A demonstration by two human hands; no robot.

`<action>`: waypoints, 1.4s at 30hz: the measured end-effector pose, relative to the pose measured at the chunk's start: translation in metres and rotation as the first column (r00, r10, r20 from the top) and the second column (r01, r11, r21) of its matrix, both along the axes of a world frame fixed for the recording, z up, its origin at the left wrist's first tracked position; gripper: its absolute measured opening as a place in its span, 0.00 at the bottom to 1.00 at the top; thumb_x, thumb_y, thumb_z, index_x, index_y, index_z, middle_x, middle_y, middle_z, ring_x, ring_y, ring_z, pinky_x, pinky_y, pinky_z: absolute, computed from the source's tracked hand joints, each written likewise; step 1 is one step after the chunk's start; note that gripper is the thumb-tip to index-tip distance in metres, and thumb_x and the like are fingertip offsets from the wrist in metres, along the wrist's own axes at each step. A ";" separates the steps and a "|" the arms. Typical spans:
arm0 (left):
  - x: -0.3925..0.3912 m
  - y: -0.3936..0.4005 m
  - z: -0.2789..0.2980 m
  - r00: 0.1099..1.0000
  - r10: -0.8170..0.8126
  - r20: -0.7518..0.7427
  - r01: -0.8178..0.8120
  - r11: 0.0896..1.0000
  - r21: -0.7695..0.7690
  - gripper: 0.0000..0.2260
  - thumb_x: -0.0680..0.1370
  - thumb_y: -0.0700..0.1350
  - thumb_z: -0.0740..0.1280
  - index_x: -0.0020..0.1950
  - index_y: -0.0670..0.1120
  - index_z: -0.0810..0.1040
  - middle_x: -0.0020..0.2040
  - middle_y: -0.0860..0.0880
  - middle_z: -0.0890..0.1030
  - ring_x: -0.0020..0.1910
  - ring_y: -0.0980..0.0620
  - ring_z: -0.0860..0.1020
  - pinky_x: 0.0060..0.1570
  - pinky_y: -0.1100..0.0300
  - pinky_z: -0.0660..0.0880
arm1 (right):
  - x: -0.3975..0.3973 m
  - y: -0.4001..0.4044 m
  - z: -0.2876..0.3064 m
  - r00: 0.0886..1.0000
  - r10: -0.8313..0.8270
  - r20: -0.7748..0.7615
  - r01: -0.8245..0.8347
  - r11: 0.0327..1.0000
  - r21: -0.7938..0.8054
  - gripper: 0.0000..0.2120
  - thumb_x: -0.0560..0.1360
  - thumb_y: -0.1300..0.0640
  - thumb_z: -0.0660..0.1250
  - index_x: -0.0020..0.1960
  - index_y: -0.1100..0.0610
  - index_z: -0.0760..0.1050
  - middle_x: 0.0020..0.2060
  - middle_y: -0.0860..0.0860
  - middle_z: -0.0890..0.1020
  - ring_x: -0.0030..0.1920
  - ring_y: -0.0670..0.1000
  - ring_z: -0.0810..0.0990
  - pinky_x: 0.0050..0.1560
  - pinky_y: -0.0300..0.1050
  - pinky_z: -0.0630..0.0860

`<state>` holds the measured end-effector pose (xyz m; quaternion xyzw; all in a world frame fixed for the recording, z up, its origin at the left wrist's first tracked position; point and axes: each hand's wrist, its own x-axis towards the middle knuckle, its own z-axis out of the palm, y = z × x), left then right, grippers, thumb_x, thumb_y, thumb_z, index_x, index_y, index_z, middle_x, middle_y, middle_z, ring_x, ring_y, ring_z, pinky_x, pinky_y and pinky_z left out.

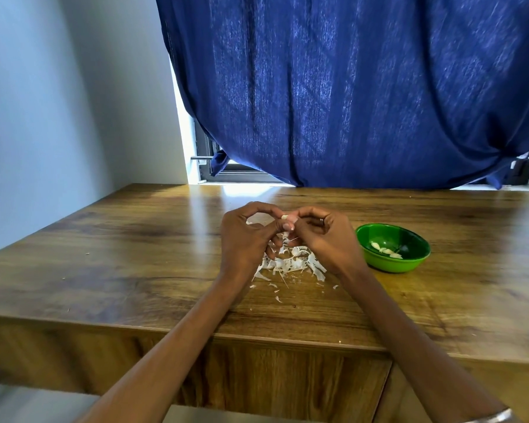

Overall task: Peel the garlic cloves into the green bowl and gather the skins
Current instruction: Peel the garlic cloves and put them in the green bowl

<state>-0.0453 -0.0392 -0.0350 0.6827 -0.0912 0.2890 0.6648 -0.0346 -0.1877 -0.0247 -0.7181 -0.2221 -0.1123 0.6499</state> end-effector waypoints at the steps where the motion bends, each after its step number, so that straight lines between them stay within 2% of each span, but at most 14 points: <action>1: 0.000 0.001 0.000 1.000 0.002 0.002 -0.002 1.000 0.018 0.07 0.71 0.37 0.79 0.46 0.39 0.84 0.35 0.40 0.85 0.27 0.45 0.80 0.23 0.61 0.73 | 0.000 0.000 0.000 1.000 0.007 0.007 -0.007 1.000 -0.012 0.04 0.78 0.64 0.70 0.51 0.59 0.82 0.42 0.53 0.87 0.38 0.48 0.86 0.39 0.37 0.81; 6: -0.001 0.002 0.000 1.000 -0.029 0.007 0.028 0.997 0.070 0.08 0.71 0.38 0.80 0.46 0.39 0.83 0.33 0.44 0.84 0.26 0.48 0.81 0.23 0.60 0.74 | -0.001 -0.001 -0.001 0.998 0.012 0.065 -0.008 0.999 -0.050 0.03 0.79 0.63 0.69 0.50 0.59 0.81 0.44 0.54 0.86 0.40 0.49 0.86 0.42 0.37 0.81; 12: 0.000 0.004 0.000 0.999 0.002 0.034 -0.007 0.988 0.154 0.07 0.72 0.37 0.79 0.45 0.41 0.82 0.32 0.42 0.84 0.26 0.44 0.81 0.22 0.57 0.75 | -0.001 -0.003 0.000 0.999 0.044 -0.029 -0.044 0.999 -0.018 0.05 0.78 0.64 0.69 0.47 0.57 0.82 0.44 0.54 0.87 0.41 0.48 0.87 0.42 0.36 0.81; 15: 0.002 0.002 -0.002 0.990 0.071 0.119 -0.096 0.971 0.220 0.07 0.71 0.34 0.79 0.43 0.41 0.82 0.36 0.49 0.85 0.26 0.44 0.82 0.20 0.55 0.75 | 0.003 -0.003 -0.001 0.984 0.076 -0.161 -0.067 0.996 0.059 0.05 0.78 0.63 0.70 0.47 0.56 0.84 0.44 0.55 0.87 0.46 0.51 0.87 0.50 0.41 0.83; 17: 0.004 0.002 -0.004 0.967 0.116 0.228 -0.180 0.941 0.285 0.07 0.71 0.34 0.78 0.42 0.42 0.83 0.39 0.53 0.84 0.27 0.47 0.82 0.23 0.51 0.76 | 0.005 -0.003 -0.002 0.960 0.138 -0.244 -0.113 0.987 0.116 0.06 0.78 0.59 0.70 0.50 0.59 0.85 0.44 0.54 0.87 0.49 0.53 0.87 0.55 0.44 0.82; 19: 0.007 0.004 -0.007 0.924 0.134 0.357 -0.272 0.888 0.370 0.06 0.72 0.35 0.77 0.42 0.44 0.83 0.41 0.56 0.83 0.29 0.52 0.80 0.28 0.51 0.77 | 0.006 -0.003 -0.003 0.943 0.184 -0.277 -0.137 0.974 0.178 0.08 0.78 0.58 0.70 0.51 0.62 0.84 0.42 0.55 0.87 0.48 0.52 0.86 0.55 0.44 0.81; 21: 0.009 0.004 -0.009 0.901 0.127 0.414 -0.312 0.854 0.416 0.05 0.72 0.37 0.77 0.43 0.45 0.83 0.42 0.57 0.82 0.30 0.54 0.79 0.31 0.53 0.76 | 0.006 -0.004 -0.003 0.941 0.184 -0.284 -0.127 0.970 0.207 0.08 0.76 0.60 0.71 0.52 0.63 0.84 0.42 0.56 0.87 0.45 0.51 0.85 0.52 0.42 0.81; 24: 0.006 0.002 -0.008 0.929 0.107 0.354 -0.250 0.886 0.390 0.08 0.71 0.38 0.79 0.44 0.46 0.84 0.44 0.57 0.83 0.27 0.53 0.79 0.28 0.53 0.76 | 0.005 -0.006 -0.002 0.947 0.151 -0.283 -0.090 0.972 0.215 0.11 0.71 0.61 0.75 0.52 0.63 0.83 0.44 0.59 0.87 0.45 0.53 0.86 0.50 0.43 0.82; 27: 0.000 -0.003 -0.004 0.979 0.051 0.199 -0.098 0.967 0.237 0.07 0.72 0.39 0.79 0.47 0.42 0.84 0.44 0.51 0.85 0.25 0.48 0.81 0.21 0.55 0.74 | 0.003 -0.007 0.001 0.968 0.059 -0.245 -0.007 0.978 0.208 0.09 0.70 0.64 0.76 0.49 0.60 0.83 0.41 0.57 0.87 0.41 0.50 0.86 0.41 0.38 0.81; 29: -0.001 -0.004 -0.002 0.995 -0.004 0.100 -0.011 0.988 0.152 0.05 0.75 0.41 0.77 0.48 0.41 0.84 0.43 0.49 0.86 0.25 0.43 0.82 0.19 0.55 0.74 | 0.003 -0.007 0.002 0.975 0.022 -0.223 0.025 0.978 0.208 0.08 0.70 0.64 0.76 0.48 0.59 0.83 0.41 0.54 0.88 0.40 0.47 0.87 0.39 0.35 0.80; 32: 0.003 -0.004 -0.001 0.999 -0.044 -0.023 0.045 0.996 0.073 0.05 0.76 0.42 0.76 0.48 0.41 0.85 0.43 0.47 0.87 0.25 0.42 0.81 0.22 0.59 0.73 | 0.004 -0.008 0.001 0.985 -0.046 -0.165 0.071 0.986 0.151 0.08 0.68 0.61 0.78 0.46 0.57 0.84 0.41 0.51 0.88 0.42 0.46 0.87 0.40 0.36 0.81; 35: 0.006 -0.003 -0.001 0.986 -0.125 -0.111 0.120 0.992 -0.048 0.04 0.74 0.40 0.77 0.46 0.40 0.85 0.42 0.44 0.87 0.25 0.46 0.79 0.22 0.61 0.72 | 0.003 -0.008 0.000 0.989 -0.051 -0.138 0.071 0.987 0.145 0.09 0.67 0.60 0.79 0.46 0.58 0.84 0.41 0.51 0.88 0.43 0.47 0.87 0.41 0.37 0.81; 40: 0.004 -0.004 -0.001 0.974 -0.187 -0.128 0.172 0.978 -0.114 0.13 0.66 0.43 0.79 0.47 0.42 0.85 0.43 0.43 0.87 0.26 0.48 0.79 0.23 0.61 0.73 | 0.005 -0.007 -0.001 0.988 -0.034 -0.148 0.058 0.985 0.164 0.10 0.69 0.63 0.78 0.50 0.59 0.85 0.44 0.53 0.88 0.46 0.50 0.87 0.50 0.45 0.84; 42: 0.004 -0.003 -0.001 0.980 -0.162 -0.120 0.150 0.984 -0.097 0.11 0.67 0.41 0.80 0.47 0.41 0.85 0.43 0.44 0.87 0.25 0.48 0.79 0.24 0.61 0.73 | 0.004 -0.005 -0.001 0.992 -0.035 -0.124 0.053 0.988 0.148 0.09 0.70 0.64 0.77 0.51 0.59 0.85 0.45 0.53 0.88 0.47 0.50 0.87 0.52 0.47 0.84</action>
